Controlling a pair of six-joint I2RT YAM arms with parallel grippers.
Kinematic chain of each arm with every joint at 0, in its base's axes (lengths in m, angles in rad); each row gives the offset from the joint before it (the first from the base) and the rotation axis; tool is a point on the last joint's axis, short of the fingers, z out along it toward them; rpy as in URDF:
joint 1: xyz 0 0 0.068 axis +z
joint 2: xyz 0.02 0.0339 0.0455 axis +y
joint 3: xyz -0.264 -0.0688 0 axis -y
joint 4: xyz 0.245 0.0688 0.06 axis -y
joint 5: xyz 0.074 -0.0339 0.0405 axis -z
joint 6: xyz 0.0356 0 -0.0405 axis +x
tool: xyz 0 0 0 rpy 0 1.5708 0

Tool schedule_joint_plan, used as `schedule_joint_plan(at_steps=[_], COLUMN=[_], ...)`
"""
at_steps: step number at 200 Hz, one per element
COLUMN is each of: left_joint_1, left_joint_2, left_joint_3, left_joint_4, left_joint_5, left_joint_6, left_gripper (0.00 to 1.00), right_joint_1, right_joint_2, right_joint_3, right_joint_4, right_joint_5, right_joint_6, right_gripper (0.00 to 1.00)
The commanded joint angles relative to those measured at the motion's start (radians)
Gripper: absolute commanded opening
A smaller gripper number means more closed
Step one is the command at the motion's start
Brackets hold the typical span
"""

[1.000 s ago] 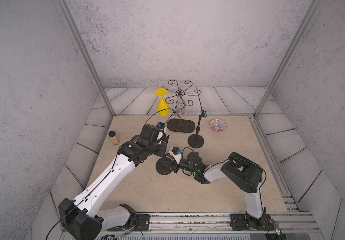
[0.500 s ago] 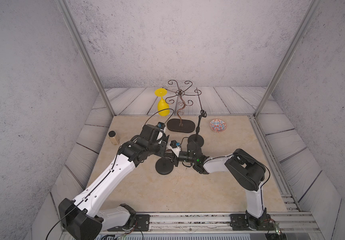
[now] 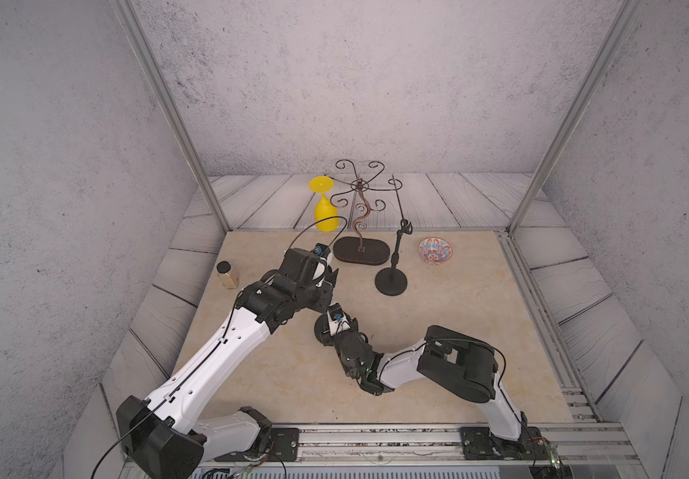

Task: Assemble a microphone stand
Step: Screw the microphone stand pole into the microphone stand base.

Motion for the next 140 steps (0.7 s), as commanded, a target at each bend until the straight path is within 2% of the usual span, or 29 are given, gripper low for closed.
schedule_joint_plan(at_steps=[1,5,20,23,34,43,80,95,122,140], left_joint_1=[-0.001,-0.001,-0.001,-0.001,-0.001,0.0,0.001,0.002,0.003,0.003], left_joint_2=[-0.015,-0.015,-0.017,-0.018,-0.018,-0.018,-0.016,-0.017,-0.018,-0.018], left_joint_3=[-0.006,-0.004,-0.004,-0.004,-0.005,-0.004,-0.008,-0.013,-0.013,-0.011], left_joint_4=[0.015,0.016,0.016,0.016,0.018,0.02,0.022,0.027,0.027,0.026], left_joint_5=[0.017,0.018,0.017,0.017,0.017,0.018,0.025,0.029,0.028,0.028], left_joint_6=[0.002,0.002,0.001,0.002,0.002,0.003,0.002,-0.001,0.0,-0.001], left_gripper=[0.02,0.02,0.02,0.02,0.02,0.02,0.02,0.02,0.02,0.02], right_joint_1=[0.023,0.024,0.022,0.02,0.012,0.003,-0.096,-0.168,-0.339,-0.398], right_joint_2=[0.052,0.052,0.033,0.026,-0.006,-0.036,-0.169,-0.2,-0.214,-0.206], right_joint_3=[0.101,0.105,0.077,0.062,-0.003,-0.059,-0.284,-0.333,-0.304,-0.236], right_joint_4=[-0.047,-0.043,-0.03,-0.019,0.032,0.069,0.137,0.134,0.078,-0.025], right_joint_5=[0.124,0.1,0.016,-0.032,-0.13,-0.229,-0.626,-0.835,-1.294,-1.457], right_joint_6=[-0.033,-0.034,-0.016,-0.013,0.003,0.008,0.063,0.077,0.209,0.202], right_gripper=[0.06,0.12,0.43,0.48,0.6,0.66,0.7,0.7,0.65,0.63])
